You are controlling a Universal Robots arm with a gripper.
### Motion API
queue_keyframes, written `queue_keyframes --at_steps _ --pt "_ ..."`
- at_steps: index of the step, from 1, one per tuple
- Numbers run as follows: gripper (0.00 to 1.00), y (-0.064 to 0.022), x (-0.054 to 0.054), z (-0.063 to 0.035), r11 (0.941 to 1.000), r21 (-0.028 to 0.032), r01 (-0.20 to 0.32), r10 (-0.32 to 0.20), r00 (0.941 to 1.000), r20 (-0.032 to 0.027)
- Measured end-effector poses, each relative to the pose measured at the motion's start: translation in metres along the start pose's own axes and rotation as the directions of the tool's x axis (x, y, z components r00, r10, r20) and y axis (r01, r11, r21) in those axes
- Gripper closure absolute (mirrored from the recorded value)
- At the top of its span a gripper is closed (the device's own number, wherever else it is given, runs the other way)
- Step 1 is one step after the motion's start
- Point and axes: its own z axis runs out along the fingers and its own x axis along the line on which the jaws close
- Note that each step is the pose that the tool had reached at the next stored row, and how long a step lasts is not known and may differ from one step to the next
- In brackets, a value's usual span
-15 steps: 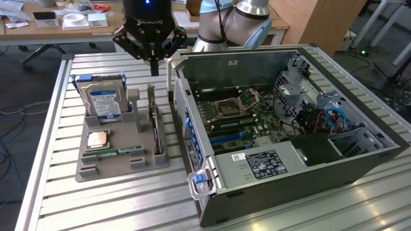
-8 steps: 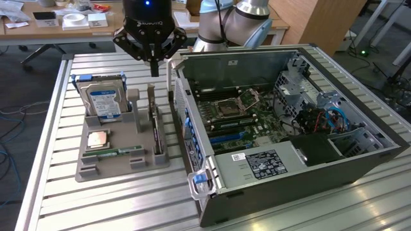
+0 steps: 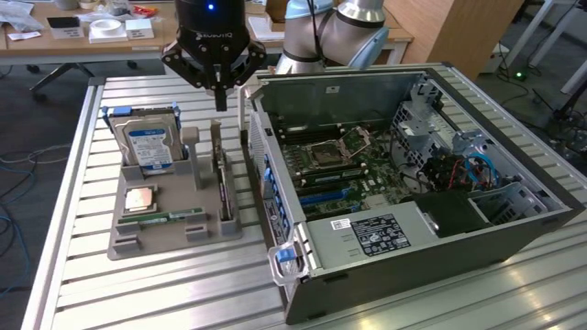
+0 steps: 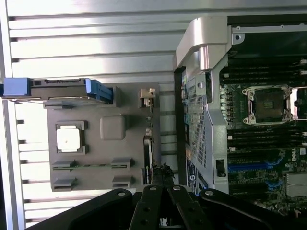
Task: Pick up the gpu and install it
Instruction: 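Reach for the gpu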
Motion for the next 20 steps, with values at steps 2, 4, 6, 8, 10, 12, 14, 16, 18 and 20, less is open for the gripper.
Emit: queue_keyframes --at_steps 2,4,6,8,10,12,14,16,18,20 --pt "0.89 0.0000 0.0000 0.0002 1.0000 0.0000 0.000 0.000 1.0000 0.0000" --pt "0.89 -0.0001 0.0000 0.0015 1.0000 0.0000 0.000 0.000 1.0000 0.0000" --pt "0.89 -0.0001 0.0000 0.0018 1.0000 0.0000 0.000 0.000 1.0000 0.0000" --pt "0.89 -0.0001 0.0000 0.0026 1.0000 -0.0001 0.000 0.000 1.0000 0.0002" --pt "0.89 -0.0002 0.0001 0.0037 1.0000 -0.0001 0.000 0.000 1.0000 0.0001" --pt "0.89 -0.0002 0.0001 0.0048 1.0000 0.0000 0.000 0.000 1.0000 0.0000" --pt "0.89 -0.0002 0.0001 0.0056 1.0000 0.0000 0.000 0.000 1.0000 -0.0001" --pt "0.89 -0.0003 0.0002 0.0057 1.0000 0.0002 0.000 0.000 1.0000 -0.0003" --pt "0.89 -0.0003 0.0002 0.0059 1.0000 0.0000 0.000 0.000 1.0000 -0.0001" --pt "0.89 -0.0003 0.0001 0.0059 1.0000 0.0000 0.000 0.000 1.0000 -0.0001"
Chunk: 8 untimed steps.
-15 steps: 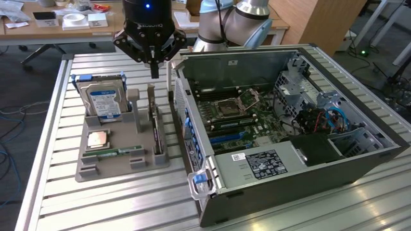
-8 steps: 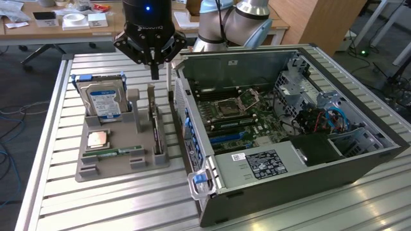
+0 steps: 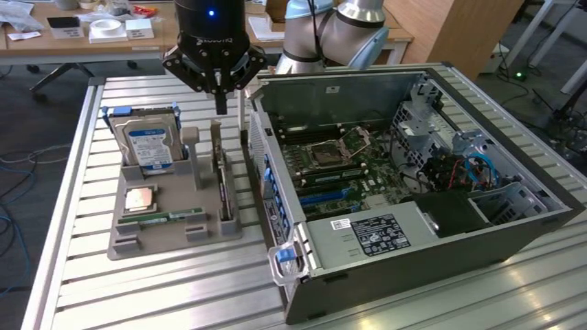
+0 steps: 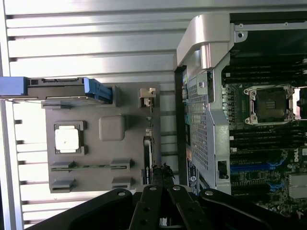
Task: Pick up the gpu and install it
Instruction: 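Reach for the gpu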
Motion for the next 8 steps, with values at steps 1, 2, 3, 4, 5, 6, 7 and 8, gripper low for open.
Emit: queue_keyframes --at_steps 1,2,3,4,5,6,7,8 --pt "0.89 0.0000 0.0000 0.0000 1.0000 0.0000 0.000 0.000 1.0000 0.0000" --pt "0.89 -0.0001 0.0003 0.0002 1.0000 -0.0002 0.000 0.000 1.0000 0.0002" --pt "0.89 -0.0001 0.0007 0.0003 1.0000 -0.0003 0.000 0.000 1.0000 0.0003" --pt "0.89 -0.0001 0.0011 0.0003 1.0000 -0.0002 0.000 0.000 1.0000 0.0002" --pt "0.89 -0.0001 0.0014 0.0002 1.0000 0.0000 0.000 0.000 1.0000 0.0000" --pt "0.89 -0.0001 0.0019 0.0002 1.0000 0.0000 0.000 0.000 1.0000 0.0000" --pt "0.89 -0.0002 0.0023 0.0002 1.0000 0.0000 0.000 0.000 1.0000 0.0001" --pt "0.89 -0.0002 0.0029 0.0002 1.0000 0.0000 0.000 0.000 1.0000 0.0000"
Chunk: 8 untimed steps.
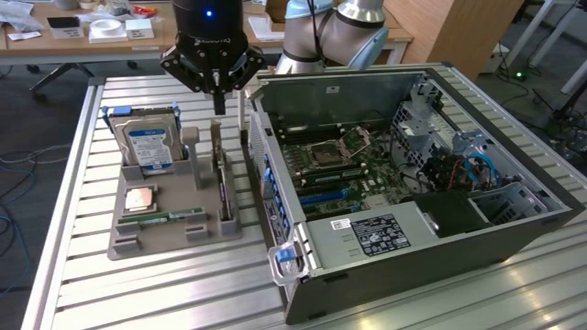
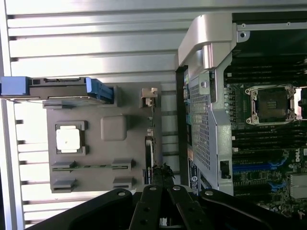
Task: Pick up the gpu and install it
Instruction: 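Reach for the gpu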
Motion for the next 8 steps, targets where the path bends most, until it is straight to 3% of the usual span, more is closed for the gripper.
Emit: queue_keyframes --at_steps 8 --pt "0.89 -0.0003 0.0040 0.0001 1.0000 0.0000 0.000 0.000 1.0000 0.0000"
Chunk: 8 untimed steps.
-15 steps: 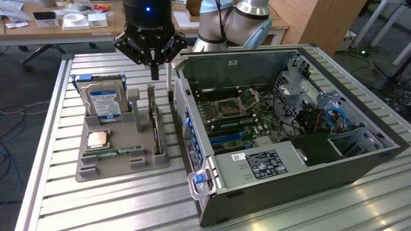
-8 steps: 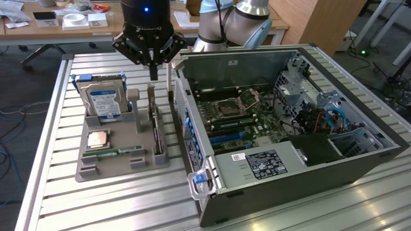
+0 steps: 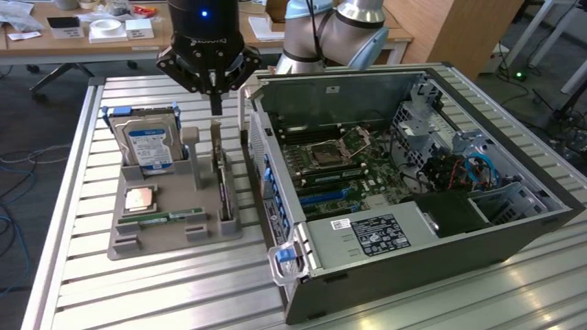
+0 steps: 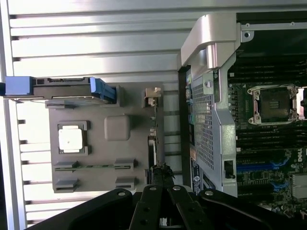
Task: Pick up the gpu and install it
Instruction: 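Reach for the gpu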
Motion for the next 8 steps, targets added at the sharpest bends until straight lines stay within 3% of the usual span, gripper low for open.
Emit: queue_keyframes --at_steps 8 --pt "0.89 -0.0070 -0.0004 -0.0003 1.0000 0.0001 0.000 0.000 1.0000 0.0000"
